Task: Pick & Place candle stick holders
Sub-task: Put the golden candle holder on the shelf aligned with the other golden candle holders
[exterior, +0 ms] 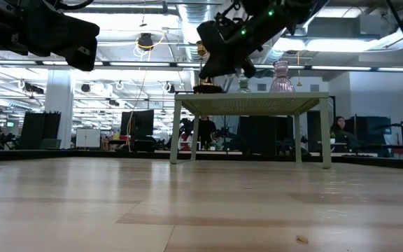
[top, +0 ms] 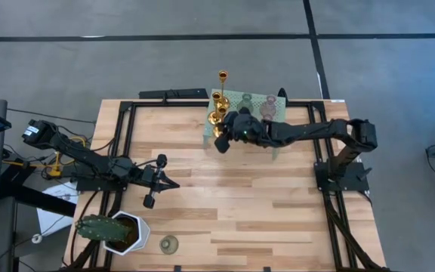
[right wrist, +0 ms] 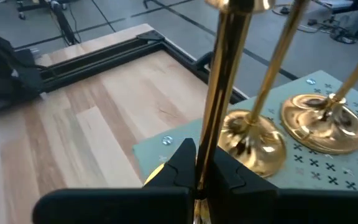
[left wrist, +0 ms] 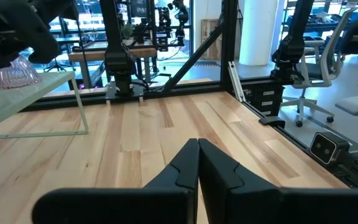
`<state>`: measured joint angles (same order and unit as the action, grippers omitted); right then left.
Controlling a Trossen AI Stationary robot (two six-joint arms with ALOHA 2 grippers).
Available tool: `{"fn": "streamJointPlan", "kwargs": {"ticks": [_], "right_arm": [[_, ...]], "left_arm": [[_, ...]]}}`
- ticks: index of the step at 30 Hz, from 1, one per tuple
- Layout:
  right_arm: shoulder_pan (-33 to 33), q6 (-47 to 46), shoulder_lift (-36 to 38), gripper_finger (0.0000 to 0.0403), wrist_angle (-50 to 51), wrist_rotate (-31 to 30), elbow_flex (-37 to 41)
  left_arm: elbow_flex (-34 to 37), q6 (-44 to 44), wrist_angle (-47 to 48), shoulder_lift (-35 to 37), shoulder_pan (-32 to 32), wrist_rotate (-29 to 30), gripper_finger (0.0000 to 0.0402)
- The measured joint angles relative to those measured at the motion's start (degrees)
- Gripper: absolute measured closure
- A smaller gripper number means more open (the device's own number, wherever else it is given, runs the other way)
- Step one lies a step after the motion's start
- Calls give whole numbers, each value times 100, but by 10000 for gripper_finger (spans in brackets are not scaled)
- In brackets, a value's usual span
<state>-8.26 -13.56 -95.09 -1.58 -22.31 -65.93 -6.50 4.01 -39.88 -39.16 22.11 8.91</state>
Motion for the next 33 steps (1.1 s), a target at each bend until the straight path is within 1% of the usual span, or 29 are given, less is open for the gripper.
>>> {"fn": "streamJointPlan", "kwargs": {"ticks": [10,22,24,29,33], "right_arm": [[-203,-149,0,401,420,-5,0],[-322,-133,0,399,450,-11,0],[-315,-104,0,385,457,-8,0],[-279,-103,-2,335,461,-4,0],[-223,40,-1,313,463,-4,0]], "left_arm": [[0,2,0,0,2,2,394],[2,2,0,0,2,2,394],[2,2,0,0,0,2,394],[2,2,0,0,2,2,394],[2,2,0,0,2,0,394]]}}
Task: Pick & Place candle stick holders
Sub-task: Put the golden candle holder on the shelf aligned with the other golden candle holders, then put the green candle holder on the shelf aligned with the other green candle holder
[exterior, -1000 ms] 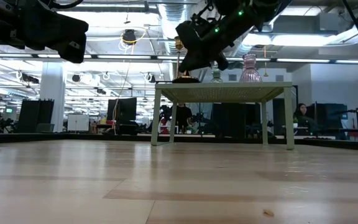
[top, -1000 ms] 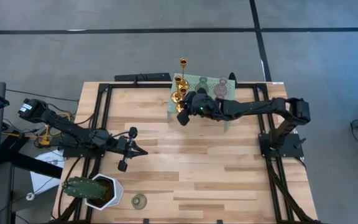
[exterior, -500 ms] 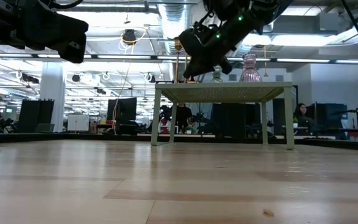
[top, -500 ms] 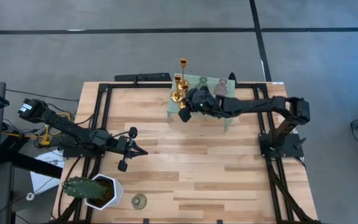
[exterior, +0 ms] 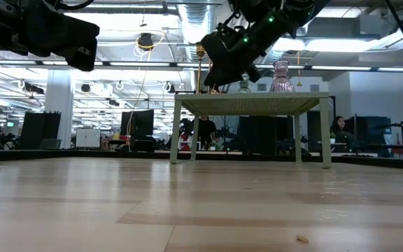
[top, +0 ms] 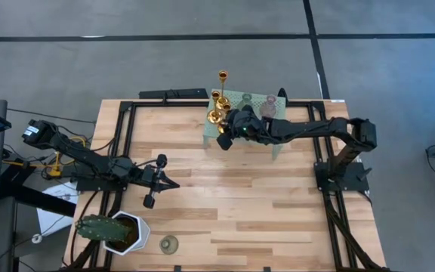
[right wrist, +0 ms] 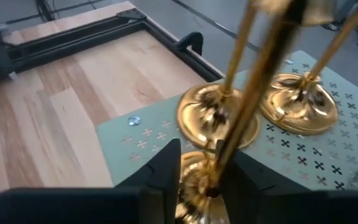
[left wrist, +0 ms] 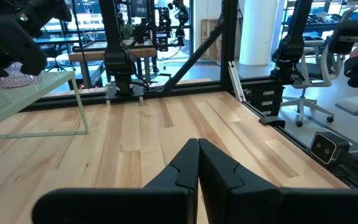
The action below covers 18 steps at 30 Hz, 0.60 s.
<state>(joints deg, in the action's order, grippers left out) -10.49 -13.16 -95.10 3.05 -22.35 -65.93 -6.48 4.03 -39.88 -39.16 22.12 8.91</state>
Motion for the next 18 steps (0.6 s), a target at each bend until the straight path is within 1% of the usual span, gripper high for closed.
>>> {"fn": "streamJointPlan", "kwargs": {"ticks": [3,11,14,18], "right_arm": [[75,144,0,304,4,-3,0],[148,159,-1,283,23,-30,0],[126,158,-1,264,162,-61,0],[113,157,-1,228,322,-188,0]], "left_arm": [[0,0,0,0,0,2,394],[0,0,0,2,1,0,394],[0,-1,0,0,1,2,394],[0,-2,0,1,-1,1,394]]}}
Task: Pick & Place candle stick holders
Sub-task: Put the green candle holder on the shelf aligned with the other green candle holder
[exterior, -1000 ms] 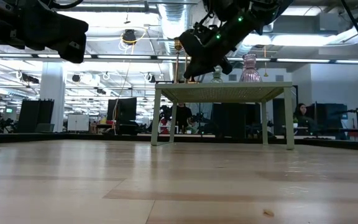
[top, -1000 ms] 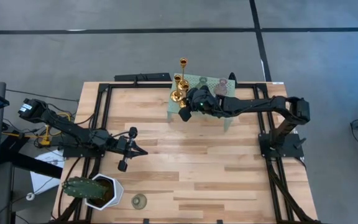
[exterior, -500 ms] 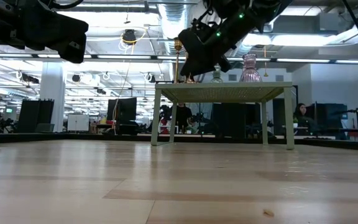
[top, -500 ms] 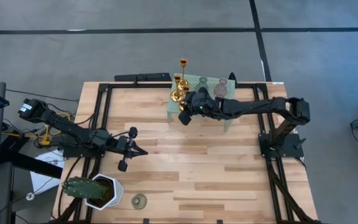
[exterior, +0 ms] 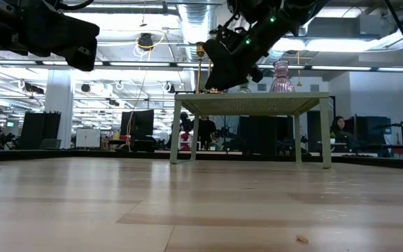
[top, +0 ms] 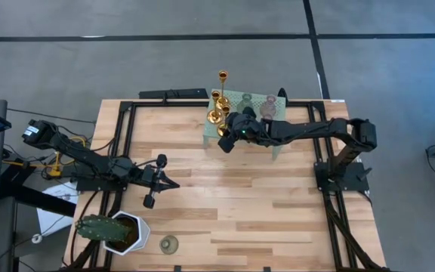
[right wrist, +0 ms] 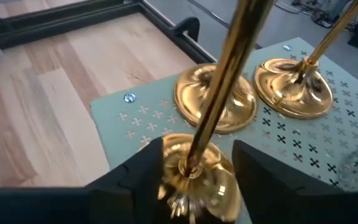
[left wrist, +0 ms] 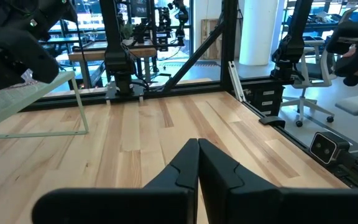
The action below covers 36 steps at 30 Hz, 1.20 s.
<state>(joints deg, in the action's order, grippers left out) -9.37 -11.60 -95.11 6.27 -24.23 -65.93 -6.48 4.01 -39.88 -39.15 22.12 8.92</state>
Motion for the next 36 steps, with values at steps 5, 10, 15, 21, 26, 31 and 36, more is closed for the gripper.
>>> {"fn": "streamJointPlan", "kwargs": {"ticks": [5,10,15,21,26,31,36], "right_arm": [[25,-28,-2,183,248,3,-118],[88,-90,-2,167,1213,13,-693],[262,-181,0,166,1876,22,-1162],[642,-205,0,166,3067,37,-1594],[939,-674,7,173,4137,46,-1826],[1233,-1146,6,205,4547,1033,-1809],[1621,-826,3,286,3886,2375,-1429]], "left_arm": [[0,0,2,1,1,-1,394],[0,2,27,1,1,0,394],[0,2,42,1,1,-1,394],[0,1,42,1,1,-1,394],[0,0,44,1,-1,-1,394],[0,0,44,1,1,-1,394],[0,-44,44,1,1,-1,394]]}}
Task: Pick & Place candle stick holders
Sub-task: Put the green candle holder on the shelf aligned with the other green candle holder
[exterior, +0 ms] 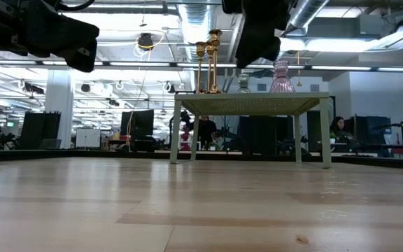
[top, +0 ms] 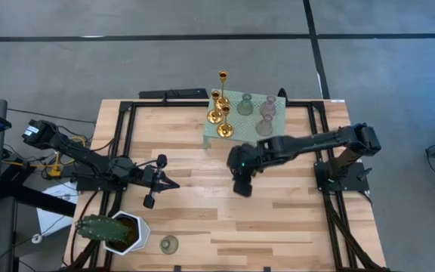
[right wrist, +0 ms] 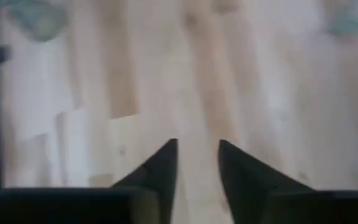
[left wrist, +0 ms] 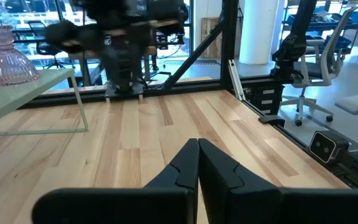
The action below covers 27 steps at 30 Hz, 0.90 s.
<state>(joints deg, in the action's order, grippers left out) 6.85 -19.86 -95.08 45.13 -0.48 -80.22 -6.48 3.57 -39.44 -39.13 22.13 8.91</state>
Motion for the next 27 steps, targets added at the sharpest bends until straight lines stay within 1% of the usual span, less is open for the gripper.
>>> {"fn": "streamJointPlan", "kwargs": {"ticks": [2,5,7,8,11,14,16,19,23,27], "right_arm": [[205,237,2,323,-384,178,193],[521,583,-1,375,-764,213,476],[731,737,-1,395,-1158,201,667],[839,762,-1,396,-1283,140,763],[1167,663,-5,391,-1693,-322,953],[1415,649,0,400,-1834,-759,1109],[1533,647,-5,400,-1828,-1097,1142],[1629,643,1,400,-2108,-1494,1250],[1649,675,-9,401,-2750,-1799,1564],[1649,752,-9,402,-3506,-2190,1933]], "left_arm": [[0,-2,0,0,-2,0,394],[0,-2,2,0,0,-8,394],[0,-4,2,0,-2,-161,394],[0,-4,3,0,-2,-291,394],[0,-172,19,0,0,-692,394],[0,-664,126,0,0,-729,394],[0,-738,203,0,-1,-728,394],[0,-752,289,0,-1,-812,394],[0,-826,383,0,5,-1344,394],[0,-1006,533,0,4,-1533,394]]}}
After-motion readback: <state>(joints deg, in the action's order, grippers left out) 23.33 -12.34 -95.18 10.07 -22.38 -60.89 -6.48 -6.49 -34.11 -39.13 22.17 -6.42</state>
